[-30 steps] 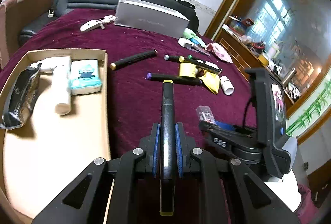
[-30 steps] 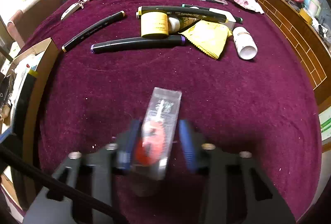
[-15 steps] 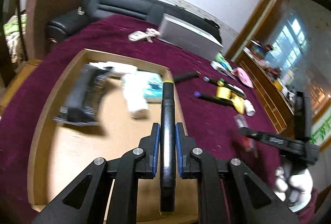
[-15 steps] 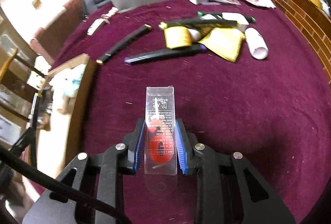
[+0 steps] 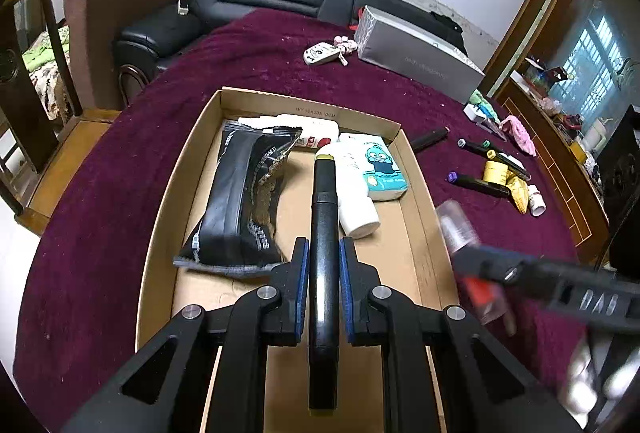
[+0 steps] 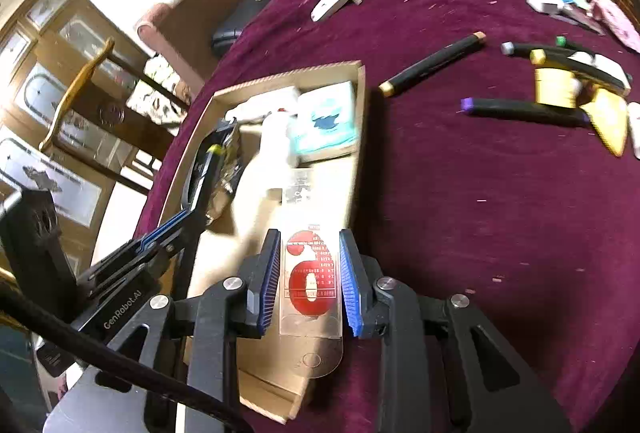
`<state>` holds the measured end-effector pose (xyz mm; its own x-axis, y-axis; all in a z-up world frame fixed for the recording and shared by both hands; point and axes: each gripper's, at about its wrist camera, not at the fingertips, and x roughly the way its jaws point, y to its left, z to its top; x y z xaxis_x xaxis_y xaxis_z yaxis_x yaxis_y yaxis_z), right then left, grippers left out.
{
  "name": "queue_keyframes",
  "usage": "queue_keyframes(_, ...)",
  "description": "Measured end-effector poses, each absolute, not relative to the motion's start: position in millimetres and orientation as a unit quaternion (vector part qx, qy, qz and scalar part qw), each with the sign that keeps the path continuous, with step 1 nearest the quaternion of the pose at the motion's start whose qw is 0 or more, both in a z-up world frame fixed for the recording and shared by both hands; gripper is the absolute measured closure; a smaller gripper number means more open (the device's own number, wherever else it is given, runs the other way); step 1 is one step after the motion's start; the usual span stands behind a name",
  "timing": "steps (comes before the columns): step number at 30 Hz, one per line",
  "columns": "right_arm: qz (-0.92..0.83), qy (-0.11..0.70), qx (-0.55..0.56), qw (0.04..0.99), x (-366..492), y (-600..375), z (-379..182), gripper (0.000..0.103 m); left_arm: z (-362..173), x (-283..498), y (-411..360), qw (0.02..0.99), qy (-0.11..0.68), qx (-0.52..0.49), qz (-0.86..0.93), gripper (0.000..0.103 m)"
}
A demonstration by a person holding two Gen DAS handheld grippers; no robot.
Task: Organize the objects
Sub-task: 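Lower the marker and pen case into the cardboard tray and open both grippers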
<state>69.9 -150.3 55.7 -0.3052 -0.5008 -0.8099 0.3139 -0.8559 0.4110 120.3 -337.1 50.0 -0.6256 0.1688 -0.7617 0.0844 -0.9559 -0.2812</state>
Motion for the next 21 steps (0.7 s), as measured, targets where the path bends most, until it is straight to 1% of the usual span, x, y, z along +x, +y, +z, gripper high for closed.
queue_keyframes(9, -0.799, -0.046, 0.552, 0.233, 54, -194, 32, 0.077, 30, 86, -338, 0.021, -0.148, -0.478, 0.866, 0.091)
queue_keyframes(17, -0.802, -0.025, 0.558, 0.21, 43, -202, 20, 0.077, 28, 84, -345, 0.013, -0.169, -0.47, 0.866, 0.091)
queue_keyframes(21, -0.805, -0.02, 0.556, 0.206, 42, -204, 18, 0.077, 29, 86, -350, 0.01, -0.182, -0.465, 0.866, 0.09)
